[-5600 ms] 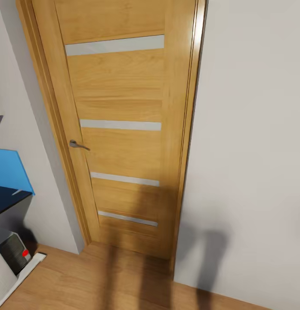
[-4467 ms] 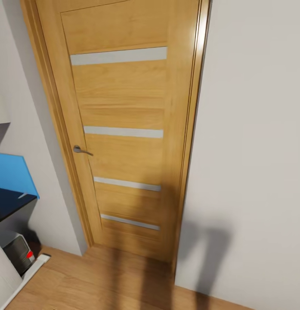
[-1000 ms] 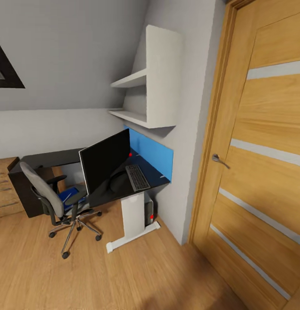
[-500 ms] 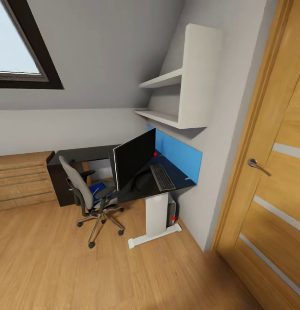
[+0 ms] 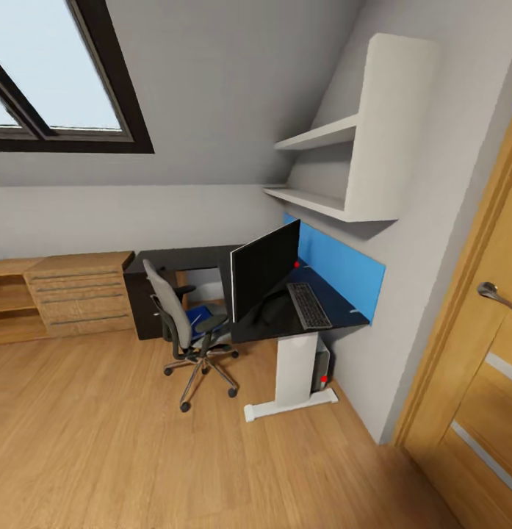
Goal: In the bedroom, organize the workspace by keeping the computer under the desk, ensuring the monitor is on the desk, placing the keyboard on the desk next to the monitor, placing the mouse on the desk next to the keyboard, moving the folder from the swivel chair onto the desk next to the mouse, stacking the notebook on top of the folder with the pen on top of the notebook, and positioning the swivel chair next to the desk.
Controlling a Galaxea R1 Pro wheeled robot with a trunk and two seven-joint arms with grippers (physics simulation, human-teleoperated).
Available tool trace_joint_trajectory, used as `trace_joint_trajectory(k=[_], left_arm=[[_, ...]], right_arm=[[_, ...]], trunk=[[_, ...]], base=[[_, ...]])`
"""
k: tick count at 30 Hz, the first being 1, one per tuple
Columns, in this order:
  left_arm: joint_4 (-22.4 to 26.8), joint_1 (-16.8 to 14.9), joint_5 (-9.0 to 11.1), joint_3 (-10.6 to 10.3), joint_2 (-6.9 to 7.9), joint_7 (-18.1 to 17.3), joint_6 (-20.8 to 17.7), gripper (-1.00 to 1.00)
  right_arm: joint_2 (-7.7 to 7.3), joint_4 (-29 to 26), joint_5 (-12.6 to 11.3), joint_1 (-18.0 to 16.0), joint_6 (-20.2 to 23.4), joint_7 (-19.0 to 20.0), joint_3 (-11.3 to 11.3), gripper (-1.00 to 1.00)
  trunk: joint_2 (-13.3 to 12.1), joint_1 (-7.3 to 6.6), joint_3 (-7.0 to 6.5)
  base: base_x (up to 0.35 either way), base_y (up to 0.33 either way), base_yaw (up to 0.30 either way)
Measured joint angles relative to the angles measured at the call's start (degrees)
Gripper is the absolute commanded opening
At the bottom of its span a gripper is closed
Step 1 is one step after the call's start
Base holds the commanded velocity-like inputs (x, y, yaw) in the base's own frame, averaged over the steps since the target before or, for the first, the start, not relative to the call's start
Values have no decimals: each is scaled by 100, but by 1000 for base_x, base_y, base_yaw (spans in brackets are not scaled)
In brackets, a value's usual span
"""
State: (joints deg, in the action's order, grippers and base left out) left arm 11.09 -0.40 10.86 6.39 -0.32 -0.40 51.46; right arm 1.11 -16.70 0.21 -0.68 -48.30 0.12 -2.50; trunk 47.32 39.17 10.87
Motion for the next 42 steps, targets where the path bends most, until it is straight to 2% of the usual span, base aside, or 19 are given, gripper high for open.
trace_joint_trajectory(k=[18, 30, 35, 39, 42], left_arm=[[6, 0, -8, 18, 0, 7, 17, 100], [0, 0, -3, 11, 4, 8, 8, 100], [-25, -5, -5, 24, -158, 34, 3, 100], [-45, -8, -2, 29, -287, 56, -1, 100], [-50, -7, 3, 34, -313, 61, -1, 100]], right_arm=[[-6, 36, 0, 0, -5, 5, 8, 100], [-26, 33, 0, 2, -7, 10, 17, 100], [30, 92, -15, -16, 29, -25, -15, 100], [-28, 185, -18, -16, 28, -22, -18, 100], [-50, 281, -16, -16, 20, -20, -17, 100]], trunk=[[0, 0, 0], [0, 0, 0], [159, 88, 71], [320, 175, 143], [440, 241, 197]], base=[[0, 256, 285], [0, 31, 26], [0, 0, 0], [0, 0, 0], [0, 0, 0]])
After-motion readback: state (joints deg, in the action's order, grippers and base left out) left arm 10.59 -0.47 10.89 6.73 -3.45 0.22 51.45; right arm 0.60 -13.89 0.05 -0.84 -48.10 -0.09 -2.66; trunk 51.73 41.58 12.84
